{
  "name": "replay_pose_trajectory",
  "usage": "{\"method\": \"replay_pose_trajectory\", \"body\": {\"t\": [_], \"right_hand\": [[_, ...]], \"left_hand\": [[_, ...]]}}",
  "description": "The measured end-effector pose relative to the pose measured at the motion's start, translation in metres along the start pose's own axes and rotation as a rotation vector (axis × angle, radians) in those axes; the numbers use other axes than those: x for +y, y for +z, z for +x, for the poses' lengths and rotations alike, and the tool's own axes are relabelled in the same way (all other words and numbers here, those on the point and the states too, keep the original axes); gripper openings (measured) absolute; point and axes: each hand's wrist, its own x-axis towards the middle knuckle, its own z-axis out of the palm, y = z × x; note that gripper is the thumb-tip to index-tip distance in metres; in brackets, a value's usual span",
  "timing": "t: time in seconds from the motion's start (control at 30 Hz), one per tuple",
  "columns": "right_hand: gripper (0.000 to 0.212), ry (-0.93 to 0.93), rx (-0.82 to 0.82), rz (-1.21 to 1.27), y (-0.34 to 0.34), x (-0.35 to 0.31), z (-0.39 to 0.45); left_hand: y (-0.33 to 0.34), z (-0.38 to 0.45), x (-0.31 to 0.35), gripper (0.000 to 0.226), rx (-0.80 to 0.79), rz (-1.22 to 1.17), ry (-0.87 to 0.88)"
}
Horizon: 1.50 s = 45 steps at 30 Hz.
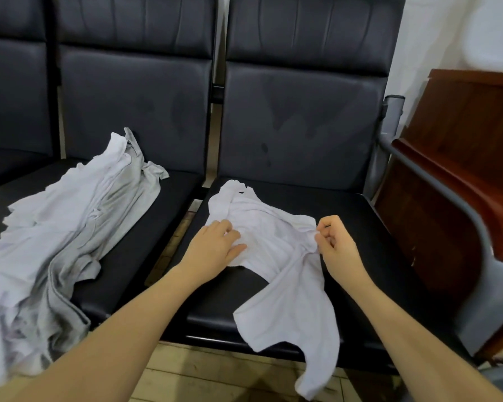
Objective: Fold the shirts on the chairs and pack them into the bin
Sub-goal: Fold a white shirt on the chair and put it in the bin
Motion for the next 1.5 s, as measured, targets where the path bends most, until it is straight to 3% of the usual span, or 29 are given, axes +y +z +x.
{"method": "replay_pose_trajectory", "body": {"t": [0.07,0.2,0.33,0.53,0.6,0.7,0.8,0.93,1.0,1.1,1.2,1.43,1.5], "right_hand": [[0.017,-0.006,-0.017,0.018,0.002,-0.002,-0.001],[0.021,0.01,-0.04,0.019,0.006,-0.004,0.0],[0.023,-0.015,-0.088,0.034,0.011,-0.012,-0.001],[0.035,-0.112,-0.111,0.145,0.02,-0.035,-0.006],[0.036,-0.144,-0.077,0.182,0.02,-0.044,-0.007],[0.027,-0.138,0.037,0.254,0.019,-0.053,-0.004],[0.013,-0.073,0.16,0.314,0.018,-0.051,0.0],[0.009,0.032,0.27,0.353,0.013,-0.044,-0.003],[0.015,0.078,0.322,0.309,0.006,-0.035,-0.005],[0.016,0.141,0.355,0.215,-0.008,-0.013,-0.004],[0.013,0.21,0.292,0.093,-0.021,0.012,-0.005],[0.027,0.169,0.167,0.018,-0.038,0.043,0.0],[0.026,0.145,0.132,-0.042,-0.039,0.044,0.003]], "left_hand": [[-0.005,-0.006,0.002,0.045,0.09,-0.044,-0.02],[-0.008,-0.024,0.001,0.028,-0.061,-0.195,-0.179],[-0.008,-0.033,0.005,0.02,-0.041,-0.325,-0.289],[-0.008,-0.03,0.008,0.025,-0.118,-0.124,-0.263],[-0.012,-0.028,0.008,0.023,-0.105,-0.173,-0.29],[-0.028,-0.022,0.008,0.017,0.089,-0.452,-0.358],[-0.044,-0.008,0.018,0.012,0.233,-0.525,-0.284],[-0.05,0.01,0.044,0.006,0.226,-0.728,-0.323],[-0.046,0.017,0.062,0.012,0.188,-0.891,-0.367],[-0.034,0.029,0.09,0.014,0.137,-0.956,-0.326],[-0.016,0.04,0.115,0.019,0.046,-0.868,-0.256],[0.028,0.052,0.145,0.039,-0.101,-0.351,-0.054],[0.031,0.053,0.146,0.031,-0.117,-0.323,-0.043]]}}
